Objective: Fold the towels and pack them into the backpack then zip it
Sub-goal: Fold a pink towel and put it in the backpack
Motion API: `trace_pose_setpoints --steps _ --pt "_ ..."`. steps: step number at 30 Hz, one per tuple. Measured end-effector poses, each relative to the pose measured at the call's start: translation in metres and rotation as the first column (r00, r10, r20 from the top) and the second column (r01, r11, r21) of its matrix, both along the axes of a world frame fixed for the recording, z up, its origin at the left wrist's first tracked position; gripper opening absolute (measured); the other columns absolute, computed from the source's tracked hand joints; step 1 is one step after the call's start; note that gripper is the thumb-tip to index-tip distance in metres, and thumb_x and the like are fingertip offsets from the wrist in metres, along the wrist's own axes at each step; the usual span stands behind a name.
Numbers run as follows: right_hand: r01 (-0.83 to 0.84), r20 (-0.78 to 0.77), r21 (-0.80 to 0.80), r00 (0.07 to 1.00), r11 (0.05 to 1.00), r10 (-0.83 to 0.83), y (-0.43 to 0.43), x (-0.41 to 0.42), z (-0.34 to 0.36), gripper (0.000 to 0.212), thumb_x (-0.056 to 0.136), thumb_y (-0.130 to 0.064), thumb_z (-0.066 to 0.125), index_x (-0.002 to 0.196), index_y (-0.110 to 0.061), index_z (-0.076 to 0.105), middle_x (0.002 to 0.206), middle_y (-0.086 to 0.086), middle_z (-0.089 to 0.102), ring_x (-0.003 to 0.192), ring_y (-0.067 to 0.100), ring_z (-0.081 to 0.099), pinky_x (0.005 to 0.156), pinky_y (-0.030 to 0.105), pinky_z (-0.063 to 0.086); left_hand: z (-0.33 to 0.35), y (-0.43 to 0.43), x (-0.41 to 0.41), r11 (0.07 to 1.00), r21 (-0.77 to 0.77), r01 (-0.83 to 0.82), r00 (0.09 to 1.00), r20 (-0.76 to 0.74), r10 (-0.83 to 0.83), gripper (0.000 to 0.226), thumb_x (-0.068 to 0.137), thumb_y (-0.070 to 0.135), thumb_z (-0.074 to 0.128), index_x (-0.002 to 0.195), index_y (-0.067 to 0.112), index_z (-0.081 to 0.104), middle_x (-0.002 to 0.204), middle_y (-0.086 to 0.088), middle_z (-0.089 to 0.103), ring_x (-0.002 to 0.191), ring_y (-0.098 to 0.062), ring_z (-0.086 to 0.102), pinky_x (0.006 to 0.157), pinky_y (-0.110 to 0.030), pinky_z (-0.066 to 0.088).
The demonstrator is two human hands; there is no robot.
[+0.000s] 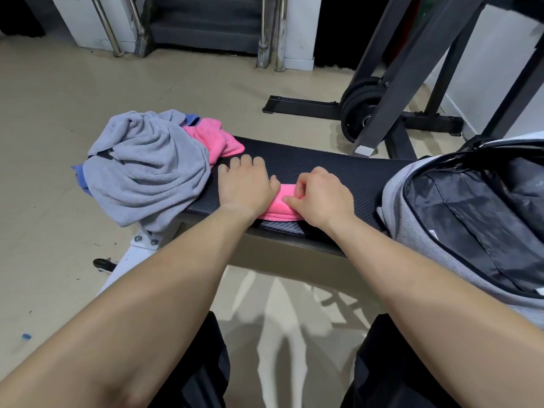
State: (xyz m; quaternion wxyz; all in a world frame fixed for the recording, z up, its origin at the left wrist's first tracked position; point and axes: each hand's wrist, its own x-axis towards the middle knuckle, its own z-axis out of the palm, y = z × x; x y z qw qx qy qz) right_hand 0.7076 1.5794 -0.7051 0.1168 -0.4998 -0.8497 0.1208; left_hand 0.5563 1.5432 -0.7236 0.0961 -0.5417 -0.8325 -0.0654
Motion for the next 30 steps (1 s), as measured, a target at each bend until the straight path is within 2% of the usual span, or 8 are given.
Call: trace_pose_setpoints --steps 3,5,8,11,13,15,20,30 --pt "-0.023 0.021 -0.003 0.999 1.0 0.023 0.001 -0.006 0.002 0.047 0.079 -0.045 0.069 0.121 -0.031 0.057 0.126 -0.002 0.053 0.119 0.024 0.047 0.097 0.04 0.043 -0.015 0.0 -0.002 0.995 -0.008 0.101 0.993 0.054 -0.1 0.04 0.102 0.038 0.033 0.118 0.011 0.057 0.12 -0.012 0.057 0.109 -0.034 0.053 0.084 -0.044 0.04" --pt "-0.049 -0.026 -0.047 0.999 0.998 0.048 0.003 -0.012 0.003 0.05 0.085 -0.039 0.06 0.134 -0.029 0.055 0.138 -0.002 0.051 0.127 0.024 0.045 0.103 0.041 0.04 -0.02 0.0 -0.003 0.993 -0.012 0.114 0.987 0.114 -0.112 0.041 0.104 0.037 0.029 0.121 0.012 0.057 0.122 -0.011 0.056 0.109 -0.035 0.055 0.083 -0.044 0.041" --pt "-0.033 -0.115 -0.137 0.993 0.99 0.017 0.006 -0.024 0.001 0.041 0.1 -0.03 0.037 0.133 -0.022 0.06 0.141 0.001 0.055 0.127 0.025 0.052 0.103 0.041 0.042 -0.025 0.001 -0.007 0.99 0.018 0.143 0.975 0.17 -0.144 0.044 0.104 0.037 0.025 0.122 0.016 0.059 0.128 -0.006 0.057 0.119 -0.03 0.052 0.094 -0.045 0.04" --pt "-0.087 0.001 -0.085 0.996 0.993 0.087 0.011 -0.034 -0.013 0.049 0.105 -0.034 0.022 0.132 -0.018 0.059 0.144 0.006 0.053 0.134 0.026 0.047 0.109 0.044 0.038 -0.025 0.002 -0.01 0.986 -0.053 0.156 0.961 0.24 -0.139 0.048 0.105 0.037 0.018 0.135 0.02 0.053 0.15 -0.003 0.044 0.143 -0.025 0.033 0.113 -0.048 0.028" --pt "-0.097 0.081 -0.099 0.991 0.99 0.106 0.015 -0.034 -0.024 0.054 0.105 -0.039 0.015 0.143 -0.02 0.049 0.157 0.007 0.039 0.146 0.026 0.033 0.117 0.046 0.028 -0.024 0.002 -0.01 0.982 -0.103 0.16 0.948 0.293 -0.123 0.05 0.106 0.038 0.016 0.146 0.024 0.043 0.162 -0.001 0.029 0.152 -0.023 0.018 0.12 -0.05 0.017" --pt "-0.077 0.124 -0.121 0.988 0.99 0.092 0.016 -0.031 -0.032 0.056 0.105 -0.043 0.011 0.153 -0.026 0.036 0.165 0.005 0.023 0.152 0.026 0.019 0.122 0.049 0.019 -0.025 0.001 -0.011 0.979 -0.114 0.167 0.937 0.328 -0.122 0.051 0.106 0.039 0.014 0.151 0.028 0.036 0.165 0.0 0.02 0.153 -0.023 0.011 0.122 -0.051 0.012" --pt "-0.081 0.231 -0.079 0.968 0.994 0.097 0.017 -0.031 -0.038 0.057 0.105 -0.047 0.008 0.159 -0.032 0.015 0.168 0.001 0.006 0.155 0.025 0.003 0.124 0.051 0.005 -0.027 0.001 -0.015 0.968 -0.168 0.184 0.932 0.343 -0.118 0.053 0.105 0.042 0.013 0.157 0.032 0.021 0.168 0.003 0.008 0.154 -0.022 0.003 0.123 -0.051 0.007" --pt "-0.076 0.211 -0.043 0.974 0.996 0.083 0.015 -0.029 -0.044 0.057 0.105 -0.048 0.008 0.159 -0.032 0.012 0.169 0.0 0.002 0.155 0.025 0.001 0.124 0.051 0.004 -0.029 -0.002 -0.012 0.966 -0.21 0.148 0.96 0.264 -0.089 0.053 0.106 0.042 0.011 0.158 0.034 0.012 0.168 0.004 0.001 0.155 -0.022 -0.003 0.123 -0.052 0.0"
